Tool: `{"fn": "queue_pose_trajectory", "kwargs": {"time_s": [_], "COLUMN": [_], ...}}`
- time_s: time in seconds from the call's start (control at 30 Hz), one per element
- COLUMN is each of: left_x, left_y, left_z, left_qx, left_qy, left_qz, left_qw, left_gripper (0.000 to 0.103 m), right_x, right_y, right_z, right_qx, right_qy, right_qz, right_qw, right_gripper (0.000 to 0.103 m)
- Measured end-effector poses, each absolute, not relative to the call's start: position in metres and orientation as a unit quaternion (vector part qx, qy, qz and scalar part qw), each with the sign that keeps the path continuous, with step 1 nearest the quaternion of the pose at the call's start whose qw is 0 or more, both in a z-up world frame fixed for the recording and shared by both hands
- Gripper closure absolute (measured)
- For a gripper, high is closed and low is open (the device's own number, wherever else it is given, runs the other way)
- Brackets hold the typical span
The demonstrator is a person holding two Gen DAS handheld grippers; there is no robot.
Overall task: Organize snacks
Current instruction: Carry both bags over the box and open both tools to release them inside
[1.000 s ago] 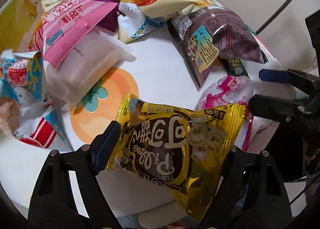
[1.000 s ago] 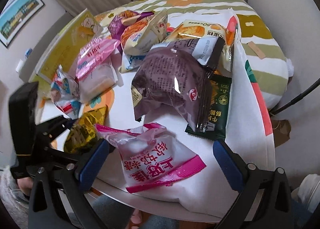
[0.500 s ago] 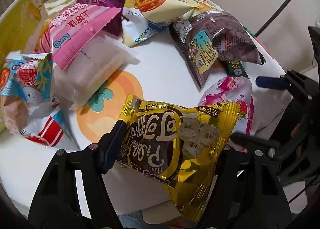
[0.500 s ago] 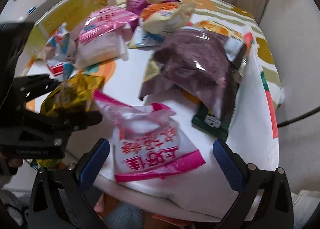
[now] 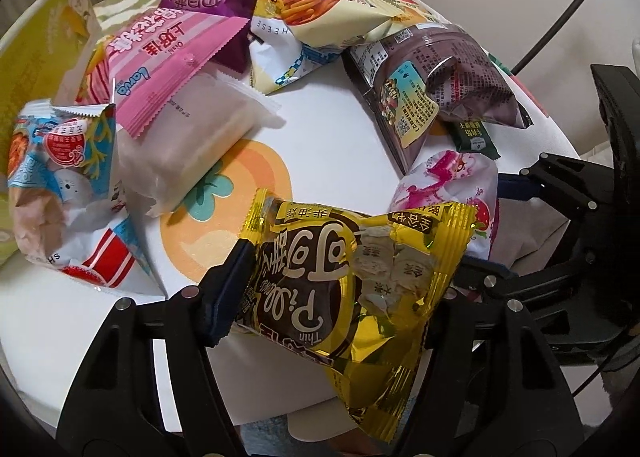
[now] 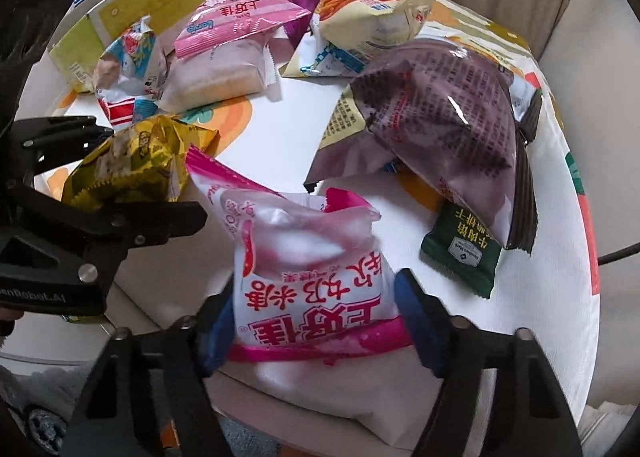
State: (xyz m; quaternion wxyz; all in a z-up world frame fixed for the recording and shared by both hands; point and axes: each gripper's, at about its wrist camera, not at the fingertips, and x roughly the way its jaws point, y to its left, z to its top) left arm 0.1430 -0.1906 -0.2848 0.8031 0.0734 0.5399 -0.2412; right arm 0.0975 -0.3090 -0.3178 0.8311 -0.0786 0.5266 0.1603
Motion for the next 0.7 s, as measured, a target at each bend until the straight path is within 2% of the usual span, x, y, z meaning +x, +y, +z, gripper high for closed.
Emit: {"fn": "queue_pose_trajectory", "kwargs": {"time_s": [0.07, 0.17, 0.4, 0.7], "left_x": [0.142, 0.141, 0.135, 0.126], "left_y": [-0.189, -0.185, -0.171, -0.144], "left_z": [-0.282, -0.277, -0.252, -0.177], "left_qx": [0.073, 0.069, 0.050, 0.016], "left_qy": [0.540, 0.542, 0.536, 0.495], "left_qz": [-0.241, -0.239, -0.244, -0.260], "left_qw": [0.803, 0.803, 0.807, 0.829], "left_gripper": [0.040, 0.043, 0.046, 0.047], "right_x": [0.094, 0.088, 0.085, 0.082], "right_y": [-0.305, -0.305, -0.319, -0.311], "right_z": [-0.315, -0.310, -0.289, -0.225], "right_qx": [-0.078, -0.065, -0.034, -0.021], "right_qy": [0.522, 0.522, 0.518, 0.485], "right_qz": [0.161, 0.160, 0.158, 0.151], "right_qw": [0.834, 0.835, 0.840, 0.861], "right_gripper": [0.048, 0.051, 0.052, 0.052]}}
